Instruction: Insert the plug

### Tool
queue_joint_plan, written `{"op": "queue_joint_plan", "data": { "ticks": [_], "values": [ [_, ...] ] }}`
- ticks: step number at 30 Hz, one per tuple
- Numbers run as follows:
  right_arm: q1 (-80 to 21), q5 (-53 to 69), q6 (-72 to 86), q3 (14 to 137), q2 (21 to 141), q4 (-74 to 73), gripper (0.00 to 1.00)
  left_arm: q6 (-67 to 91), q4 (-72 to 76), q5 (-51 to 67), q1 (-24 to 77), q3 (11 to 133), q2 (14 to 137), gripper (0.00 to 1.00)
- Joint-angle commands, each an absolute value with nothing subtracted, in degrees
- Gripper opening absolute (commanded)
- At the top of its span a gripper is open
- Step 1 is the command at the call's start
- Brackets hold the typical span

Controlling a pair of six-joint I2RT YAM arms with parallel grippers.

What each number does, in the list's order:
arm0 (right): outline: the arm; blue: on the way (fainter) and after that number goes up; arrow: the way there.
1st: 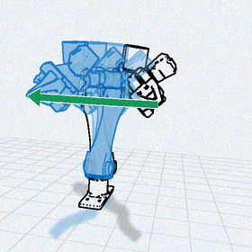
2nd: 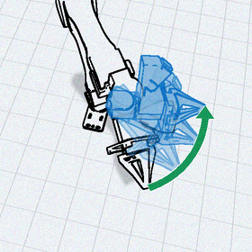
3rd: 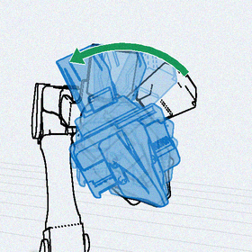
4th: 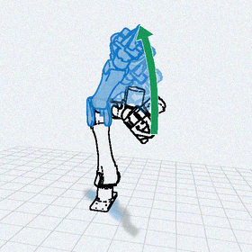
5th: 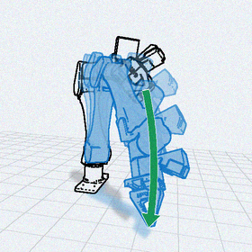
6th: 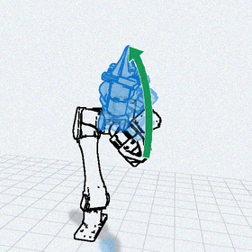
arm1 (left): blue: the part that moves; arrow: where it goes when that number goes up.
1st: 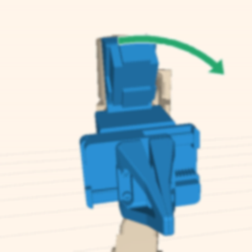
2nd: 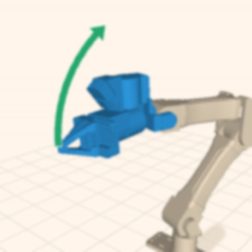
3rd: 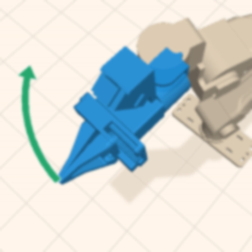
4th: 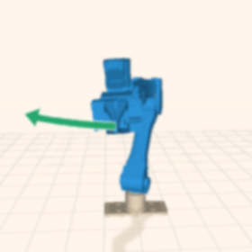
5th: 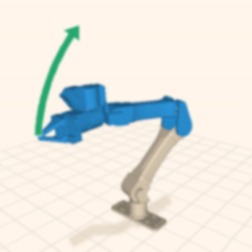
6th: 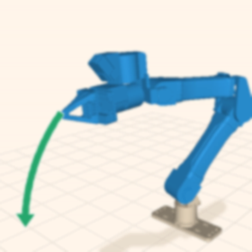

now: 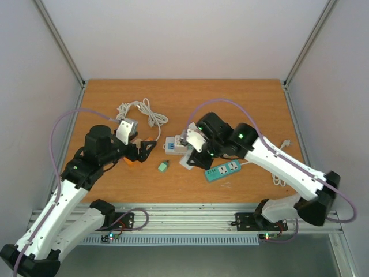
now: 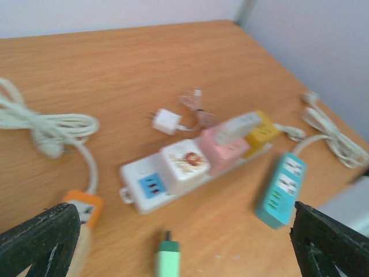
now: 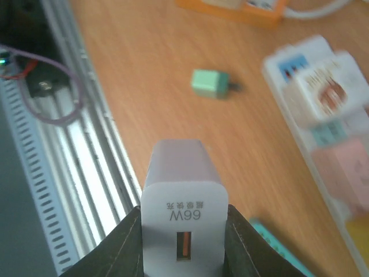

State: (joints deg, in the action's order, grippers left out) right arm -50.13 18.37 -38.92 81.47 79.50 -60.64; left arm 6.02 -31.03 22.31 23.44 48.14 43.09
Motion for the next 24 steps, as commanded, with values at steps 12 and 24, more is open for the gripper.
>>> {"op": "queue_joint_plan", "data": {
  "ticks": [12, 24],
  "values": [
    [-42.4, -5.1, -12.1, 64.2, 70.4, -64.8, 0.05, 19.2, -39.8, -13.6, 22.9, 52.5, 43.6, 0.99],
    [-35.1, -2.8, -7.9, 59.1, 75.2, -58.5, 0.04, 14.8, -38.9, -7.5, 23.0, 51.5, 42.9, 1.0]
  ]
}}
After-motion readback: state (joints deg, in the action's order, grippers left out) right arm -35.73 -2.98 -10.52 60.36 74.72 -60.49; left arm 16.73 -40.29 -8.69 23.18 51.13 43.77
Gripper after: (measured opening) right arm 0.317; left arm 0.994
